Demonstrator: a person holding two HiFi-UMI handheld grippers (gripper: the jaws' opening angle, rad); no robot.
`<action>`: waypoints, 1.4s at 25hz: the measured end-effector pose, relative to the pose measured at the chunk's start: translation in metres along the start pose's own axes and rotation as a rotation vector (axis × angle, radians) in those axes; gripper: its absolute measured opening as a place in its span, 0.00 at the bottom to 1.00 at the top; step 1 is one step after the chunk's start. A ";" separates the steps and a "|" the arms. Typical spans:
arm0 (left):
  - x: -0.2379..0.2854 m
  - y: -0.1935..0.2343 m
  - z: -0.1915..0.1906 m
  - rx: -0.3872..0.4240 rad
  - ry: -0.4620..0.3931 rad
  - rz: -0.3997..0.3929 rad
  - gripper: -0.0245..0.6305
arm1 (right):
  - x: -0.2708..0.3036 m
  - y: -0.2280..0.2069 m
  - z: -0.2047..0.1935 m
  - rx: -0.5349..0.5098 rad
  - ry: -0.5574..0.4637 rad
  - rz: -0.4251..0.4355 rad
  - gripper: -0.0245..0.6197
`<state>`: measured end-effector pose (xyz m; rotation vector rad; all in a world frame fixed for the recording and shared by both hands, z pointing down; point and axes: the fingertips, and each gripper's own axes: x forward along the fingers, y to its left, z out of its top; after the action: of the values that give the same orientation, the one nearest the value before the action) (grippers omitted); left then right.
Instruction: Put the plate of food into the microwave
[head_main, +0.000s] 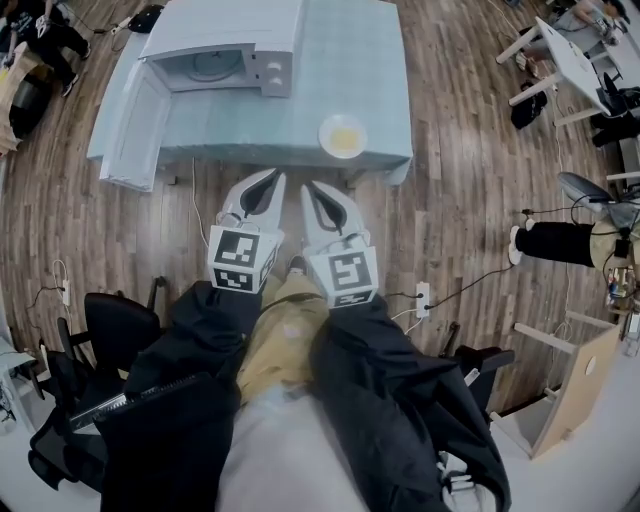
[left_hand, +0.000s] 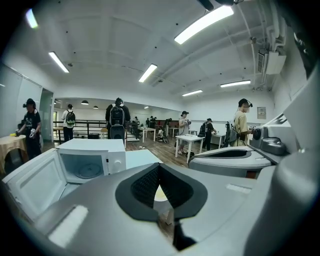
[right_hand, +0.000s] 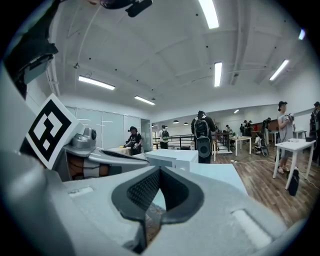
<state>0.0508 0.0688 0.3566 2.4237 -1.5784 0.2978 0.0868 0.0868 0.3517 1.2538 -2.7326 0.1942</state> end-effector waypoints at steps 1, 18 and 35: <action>0.002 0.000 -0.001 -0.004 0.002 -0.002 0.03 | 0.001 -0.001 -0.002 0.003 0.003 0.001 0.04; 0.086 0.056 0.008 -0.061 0.023 -0.094 0.03 | 0.073 -0.065 -0.008 0.026 0.074 -0.149 0.04; 0.171 0.152 0.019 -0.077 0.090 -0.150 0.03 | 0.184 -0.111 -0.009 0.105 0.131 -0.246 0.04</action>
<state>-0.0196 -0.1451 0.4011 2.4176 -1.3372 0.3080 0.0533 -0.1204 0.3986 1.5309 -2.4606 0.3828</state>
